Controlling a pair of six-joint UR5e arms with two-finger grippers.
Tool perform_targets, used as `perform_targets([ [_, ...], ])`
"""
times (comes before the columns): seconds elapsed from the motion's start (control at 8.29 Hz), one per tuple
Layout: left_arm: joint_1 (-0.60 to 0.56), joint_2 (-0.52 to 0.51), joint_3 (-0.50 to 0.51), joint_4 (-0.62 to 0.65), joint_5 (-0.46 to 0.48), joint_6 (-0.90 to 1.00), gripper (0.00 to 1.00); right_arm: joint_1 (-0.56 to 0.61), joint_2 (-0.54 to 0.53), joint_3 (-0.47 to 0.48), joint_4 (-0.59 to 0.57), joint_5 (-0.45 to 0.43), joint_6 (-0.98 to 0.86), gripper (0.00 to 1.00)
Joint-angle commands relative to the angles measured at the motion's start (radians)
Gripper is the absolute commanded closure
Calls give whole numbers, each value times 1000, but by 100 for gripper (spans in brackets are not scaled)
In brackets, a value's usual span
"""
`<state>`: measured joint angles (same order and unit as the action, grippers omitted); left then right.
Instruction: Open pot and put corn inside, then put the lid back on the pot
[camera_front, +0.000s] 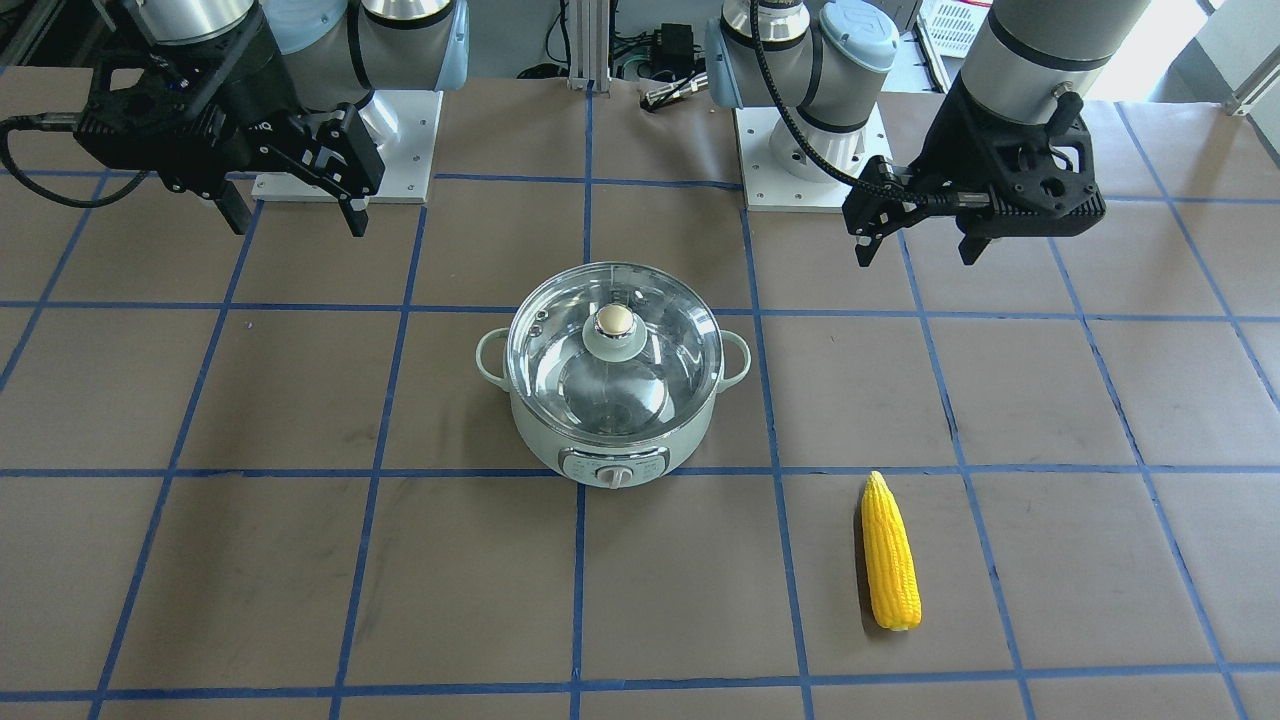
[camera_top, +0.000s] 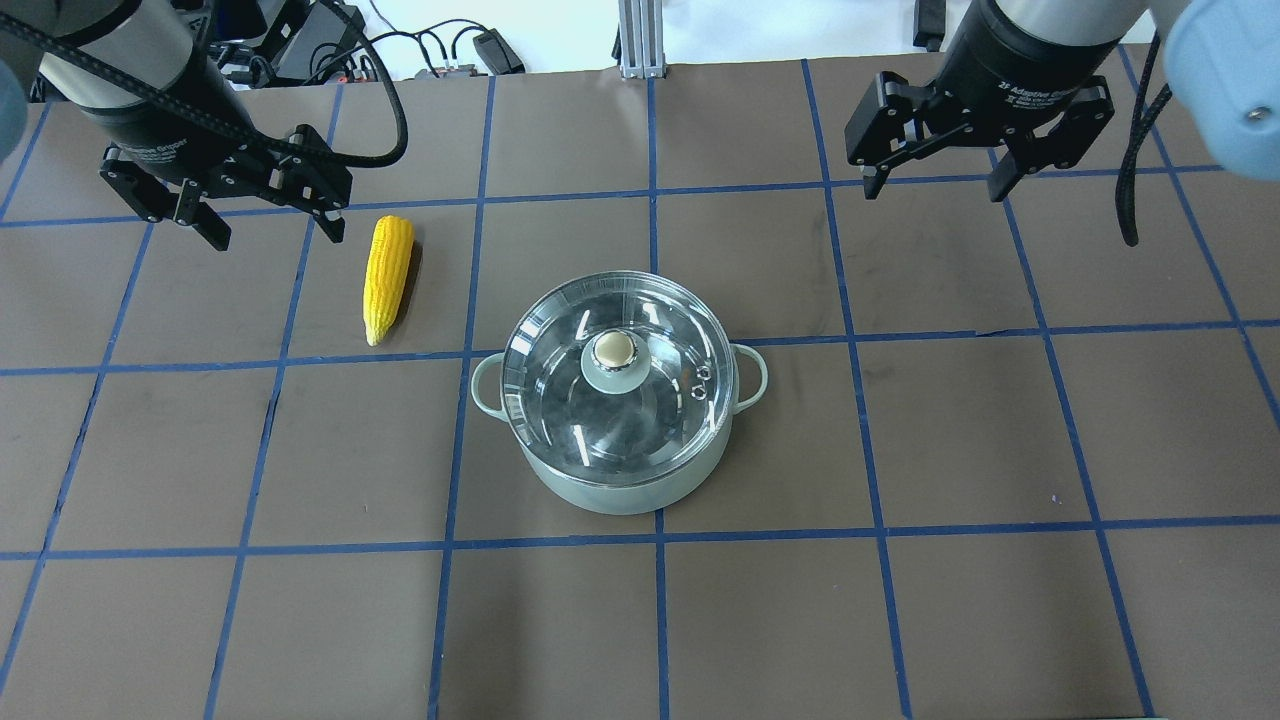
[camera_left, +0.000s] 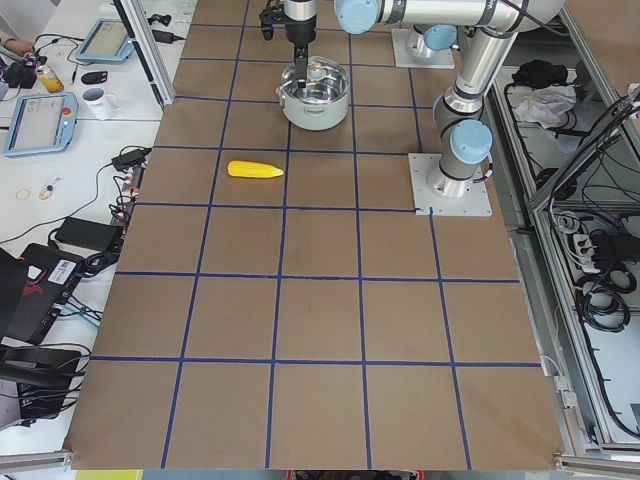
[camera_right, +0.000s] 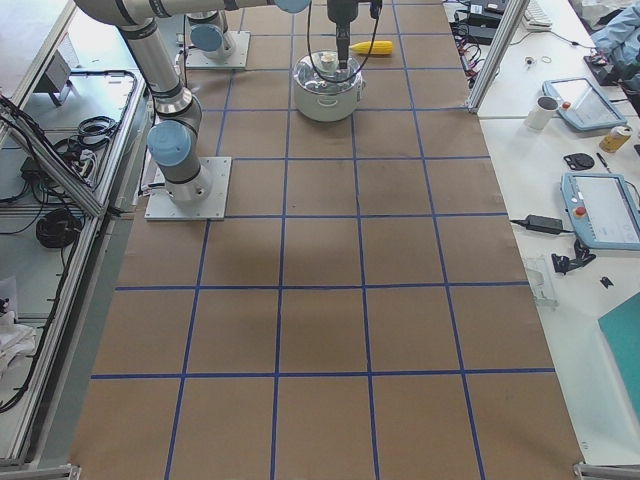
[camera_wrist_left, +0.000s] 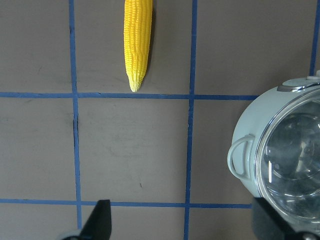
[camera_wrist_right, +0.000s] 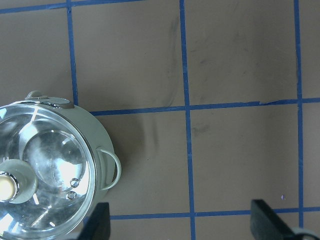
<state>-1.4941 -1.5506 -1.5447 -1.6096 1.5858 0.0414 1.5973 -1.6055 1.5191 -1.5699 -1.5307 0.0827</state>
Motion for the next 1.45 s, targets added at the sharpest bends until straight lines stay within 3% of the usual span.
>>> perform_targets([
  [0.0,0,-5,0,-1,-3,8,0,-2,1,0,8,1,-1,0],
  [0.36,3,-11,0,-9,-1,38,0,-2,1,1,8,1,-1,0],
  [0.6,56,-67,2,48,0,228,0,0,10,0,1,0,2,0],
  [0.84,152,-141,-2,126,-10,283,0,-2,33,-2,2,0,3,0],
  [1.33,153,-362,-2,402,-27,284,0,1,41,0,1,6,14,0],
])
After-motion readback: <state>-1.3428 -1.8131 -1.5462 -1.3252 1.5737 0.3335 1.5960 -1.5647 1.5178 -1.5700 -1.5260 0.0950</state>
